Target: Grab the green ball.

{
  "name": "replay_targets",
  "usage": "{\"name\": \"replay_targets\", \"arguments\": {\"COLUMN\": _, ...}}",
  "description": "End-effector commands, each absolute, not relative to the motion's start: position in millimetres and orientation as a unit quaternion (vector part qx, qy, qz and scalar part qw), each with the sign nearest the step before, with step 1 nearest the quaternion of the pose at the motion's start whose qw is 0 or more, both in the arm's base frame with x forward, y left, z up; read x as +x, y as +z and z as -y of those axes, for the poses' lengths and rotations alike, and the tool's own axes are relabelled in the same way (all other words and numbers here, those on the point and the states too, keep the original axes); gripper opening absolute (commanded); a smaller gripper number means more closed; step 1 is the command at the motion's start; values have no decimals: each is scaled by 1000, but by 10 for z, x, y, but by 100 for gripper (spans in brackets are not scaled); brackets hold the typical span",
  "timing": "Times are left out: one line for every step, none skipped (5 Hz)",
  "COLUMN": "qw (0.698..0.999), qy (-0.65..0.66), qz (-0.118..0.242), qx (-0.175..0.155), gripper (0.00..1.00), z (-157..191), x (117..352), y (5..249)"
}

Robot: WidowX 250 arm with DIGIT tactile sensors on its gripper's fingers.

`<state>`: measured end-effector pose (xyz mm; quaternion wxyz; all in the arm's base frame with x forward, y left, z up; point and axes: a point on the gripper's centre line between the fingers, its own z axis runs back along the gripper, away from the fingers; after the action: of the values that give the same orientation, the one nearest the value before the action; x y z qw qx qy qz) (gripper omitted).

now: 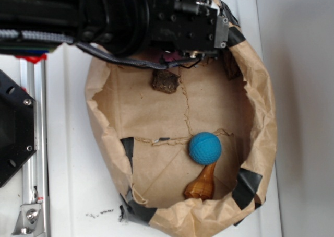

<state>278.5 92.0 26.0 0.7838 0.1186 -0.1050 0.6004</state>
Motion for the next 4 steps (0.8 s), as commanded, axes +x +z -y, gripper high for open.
{"name": "replay_targets", "arguments": {"qw": 854, "qy": 497, "qz": 147, "qx": 48, "gripper": 0, "z": -946, "x": 2906, "y": 567}}
{"name": "replay_targets", "arguments": {"qw": 900, "qy": 392, "qz": 188, "qx": -24, "gripper": 0, "z": -580, "x": 2991, "y": 1076}}
{"name": "replay_targets", "arguments": {"qw": 938, "qy": 283, "qz": 177, "qx": -88, "gripper": 0, "z": -299, "x": 2892, "y": 1548}}
{"name": "replay_targets", "arguments": {"qw": 971, "qy": 172, "qz": 120, "qx": -115, "gripper": 0, "z": -195, "x": 2665, "y": 1755}}
